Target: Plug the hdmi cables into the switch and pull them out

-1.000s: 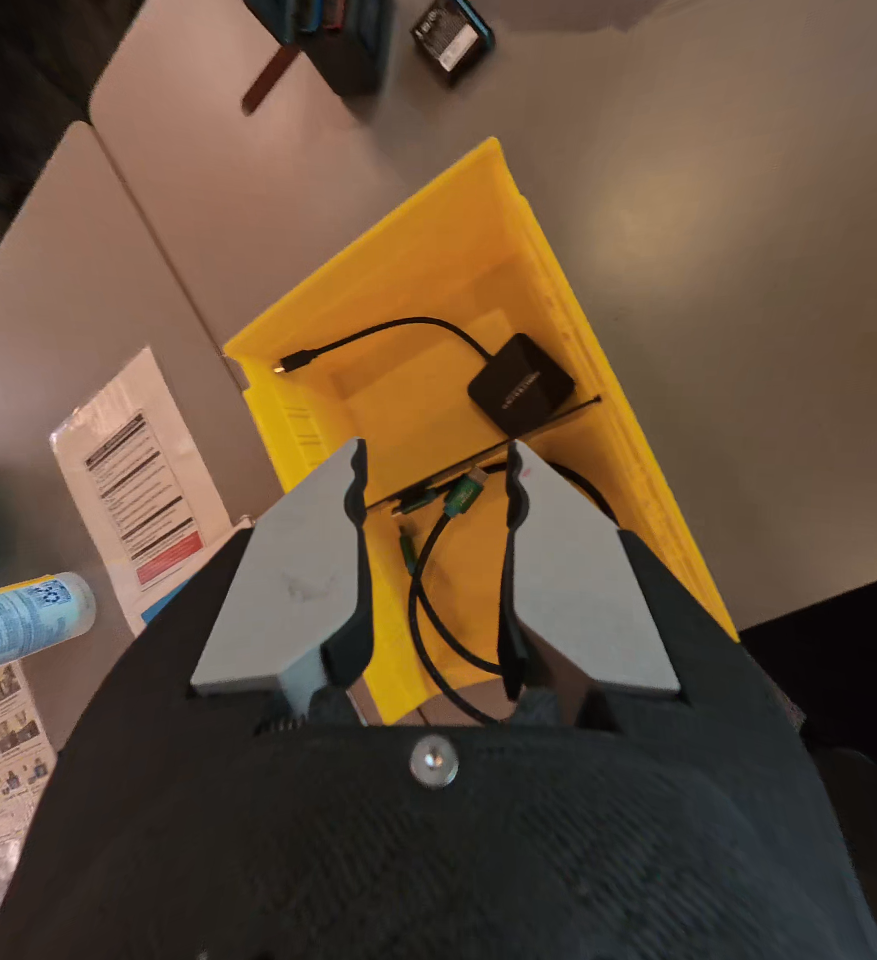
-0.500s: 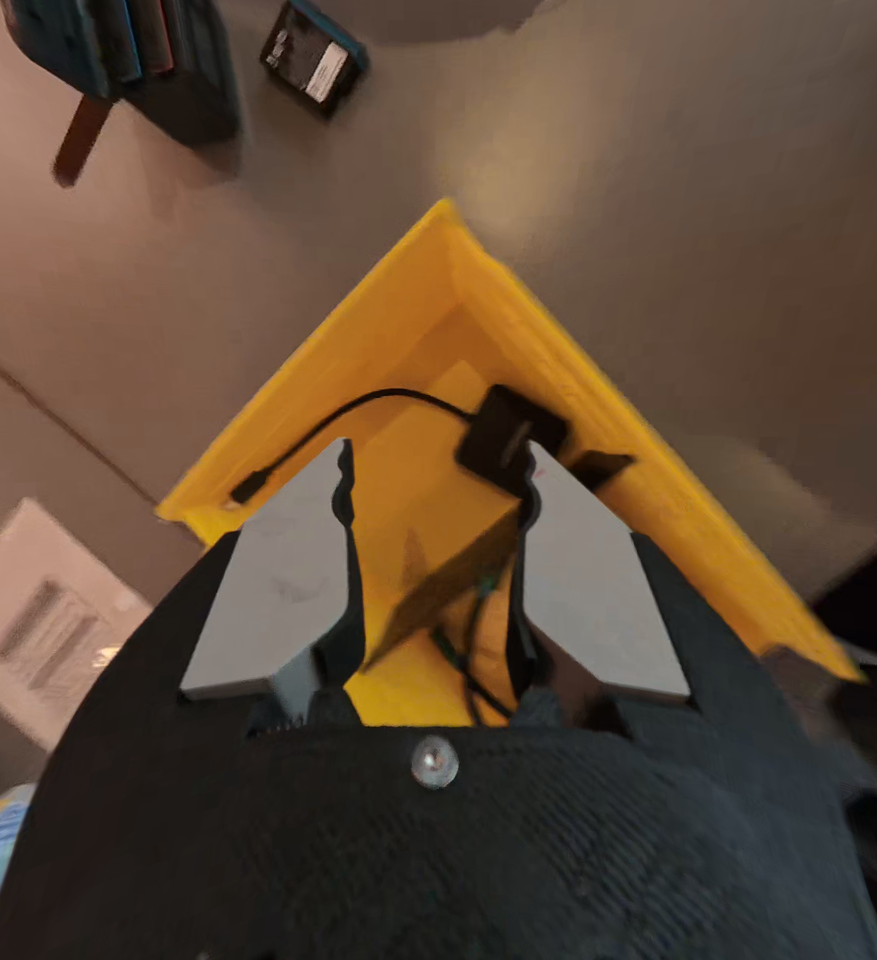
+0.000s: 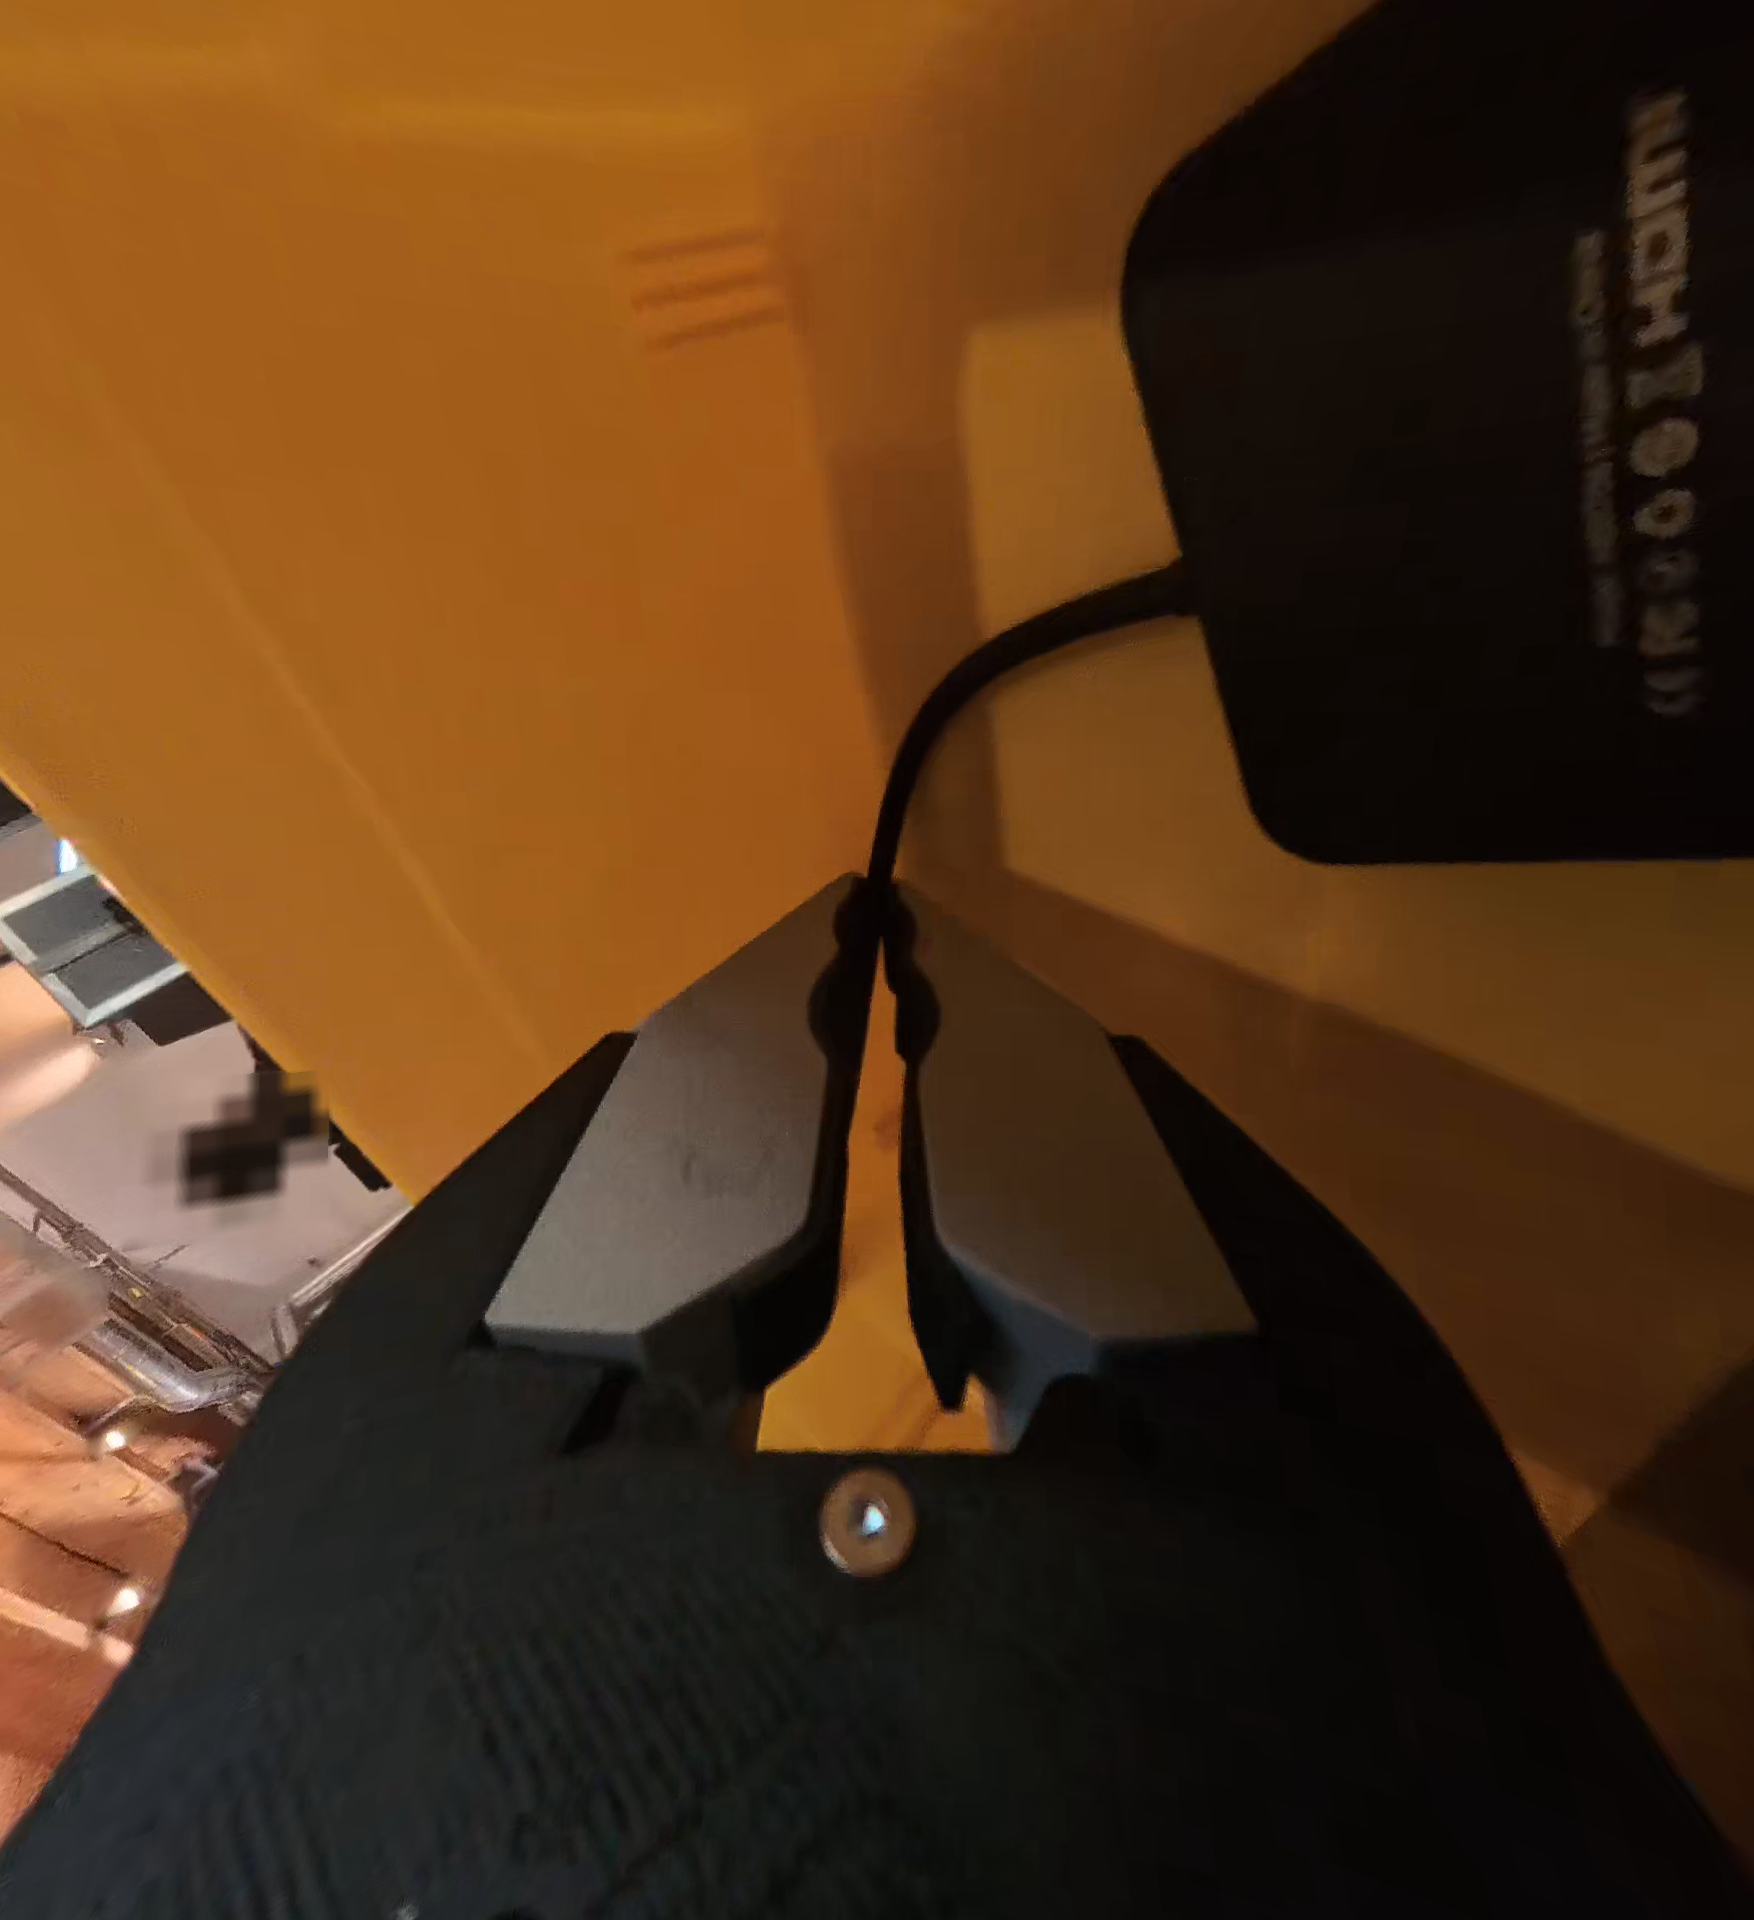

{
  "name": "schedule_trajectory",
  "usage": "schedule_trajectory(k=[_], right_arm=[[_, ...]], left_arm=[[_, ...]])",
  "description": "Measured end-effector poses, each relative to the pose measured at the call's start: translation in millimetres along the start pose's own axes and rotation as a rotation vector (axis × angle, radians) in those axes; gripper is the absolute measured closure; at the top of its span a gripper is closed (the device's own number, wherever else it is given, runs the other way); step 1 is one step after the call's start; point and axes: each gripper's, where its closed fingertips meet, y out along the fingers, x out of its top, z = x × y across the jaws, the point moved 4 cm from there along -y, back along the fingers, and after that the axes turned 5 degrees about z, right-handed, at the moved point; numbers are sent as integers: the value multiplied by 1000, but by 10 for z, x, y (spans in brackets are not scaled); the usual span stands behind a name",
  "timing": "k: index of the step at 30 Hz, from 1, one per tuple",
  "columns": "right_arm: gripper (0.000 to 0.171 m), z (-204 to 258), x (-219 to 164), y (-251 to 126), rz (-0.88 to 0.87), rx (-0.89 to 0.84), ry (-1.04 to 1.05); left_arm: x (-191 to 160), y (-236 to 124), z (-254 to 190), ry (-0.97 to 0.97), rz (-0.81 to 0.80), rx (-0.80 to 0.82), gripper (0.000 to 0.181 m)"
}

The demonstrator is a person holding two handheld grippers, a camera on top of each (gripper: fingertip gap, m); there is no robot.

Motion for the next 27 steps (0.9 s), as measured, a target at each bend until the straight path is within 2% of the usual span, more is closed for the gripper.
schedule_trajectory(k=[5,7,13,17,19,20,22,27], right_arm=[[116,-16,17,-18,-25,34,51],[117,-20,31,-45,-38,35,59],[118,-8,74,-124,-71,28,56],[117,49,105,-140,-77,49,51],[117,70,111,-144,-77,51,44],[117,76,113,-146,-76,49,40],[118,90,119,-156,-78,51,36],[118,114,159,-185,-104,85,59]], left_arm=[[5,46,57,-7,8,5,181],[-30,-3,110,-38,33,54,181],[-240,-615,576,-213,19,236,181],[-514,-742,667,-436,116,185,181],[-632,-703,619,-599,139,140,132],[-670,-660,564,-667,157,99,120],[-679,-575,436,-705,158,40,116],[-731,-292,463,-474,238,184,107]])
